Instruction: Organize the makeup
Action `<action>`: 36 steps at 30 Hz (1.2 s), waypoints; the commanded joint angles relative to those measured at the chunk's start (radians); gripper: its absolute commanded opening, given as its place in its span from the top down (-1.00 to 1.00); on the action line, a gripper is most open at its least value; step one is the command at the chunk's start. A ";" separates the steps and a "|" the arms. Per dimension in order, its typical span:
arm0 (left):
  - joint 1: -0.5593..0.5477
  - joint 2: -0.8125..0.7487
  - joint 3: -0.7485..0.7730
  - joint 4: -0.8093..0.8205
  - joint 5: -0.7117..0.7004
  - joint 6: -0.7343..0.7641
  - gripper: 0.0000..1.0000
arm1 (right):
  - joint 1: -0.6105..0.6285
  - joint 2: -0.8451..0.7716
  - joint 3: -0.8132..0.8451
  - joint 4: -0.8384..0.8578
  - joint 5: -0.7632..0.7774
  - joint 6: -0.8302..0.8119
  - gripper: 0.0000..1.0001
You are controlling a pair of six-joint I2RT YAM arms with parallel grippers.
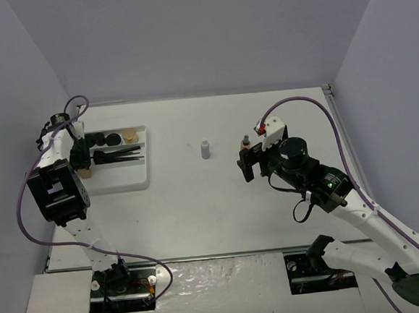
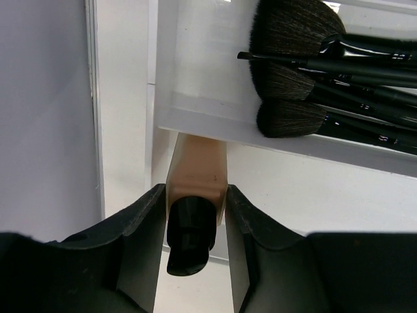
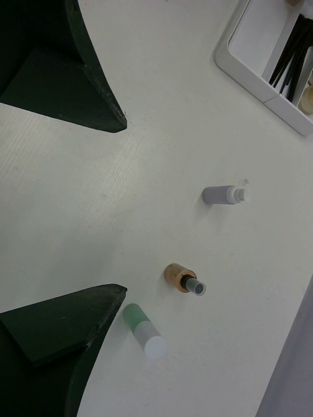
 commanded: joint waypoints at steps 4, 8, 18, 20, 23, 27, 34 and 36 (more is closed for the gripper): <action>0.010 -0.026 0.021 0.039 0.027 0.010 0.35 | -0.004 0.007 0.052 0.054 -0.017 0.010 -1.00; 0.014 -0.024 0.021 0.037 0.033 0.006 0.10 | -0.005 0.006 0.051 0.051 -0.021 0.016 -1.00; 0.017 -0.054 0.070 -0.001 0.045 -0.007 -0.40 | -0.006 0.012 0.067 0.051 -0.022 0.018 -1.00; 0.014 -0.081 0.089 -0.020 0.065 -0.019 -0.54 | -0.004 0.015 0.071 0.051 -0.024 0.018 -1.00; 0.000 -0.149 0.133 -0.028 0.112 -0.052 -0.73 | -0.005 0.021 0.079 0.052 -0.025 0.015 -1.00; -0.076 -0.224 0.191 -0.047 0.170 -0.090 -0.89 | -0.006 0.023 0.084 0.054 -0.020 0.012 -1.00; -0.366 -0.311 0.219 -0.001 0.225 -0.163 -0.94 | -0.004 -0.008 0.056 0.078 -0.004 0.023 -1.00; -0.484 -0.296 0.239 0.004 0.240 -0.168 -0.94 | -0.004 -0.021 0.047 0.082 0.002 0.027 -1.00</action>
